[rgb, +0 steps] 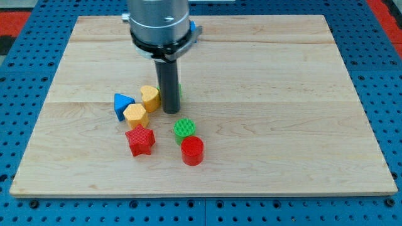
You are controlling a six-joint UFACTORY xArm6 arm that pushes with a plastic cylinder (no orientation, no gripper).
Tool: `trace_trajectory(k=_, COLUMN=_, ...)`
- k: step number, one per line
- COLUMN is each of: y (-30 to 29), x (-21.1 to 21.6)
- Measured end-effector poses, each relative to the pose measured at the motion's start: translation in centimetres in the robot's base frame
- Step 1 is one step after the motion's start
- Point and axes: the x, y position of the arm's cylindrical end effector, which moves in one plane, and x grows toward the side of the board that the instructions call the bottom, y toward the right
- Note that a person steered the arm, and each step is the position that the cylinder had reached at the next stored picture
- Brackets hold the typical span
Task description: Move the green star towards the blue cube
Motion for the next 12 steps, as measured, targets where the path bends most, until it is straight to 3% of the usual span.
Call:
trace_trajectory(k=4, y=-3.3, x=-8.1)
trace_trajectory(k=7, y=2.4, x=-9.5)
trace_trajectory(k=8, y=1.4, x=-11.0)
trace_trajectory(k=10, y=-6.5, x=-11.8)
trace_trajectory(k=12, y=-7.3, x=-13.8)
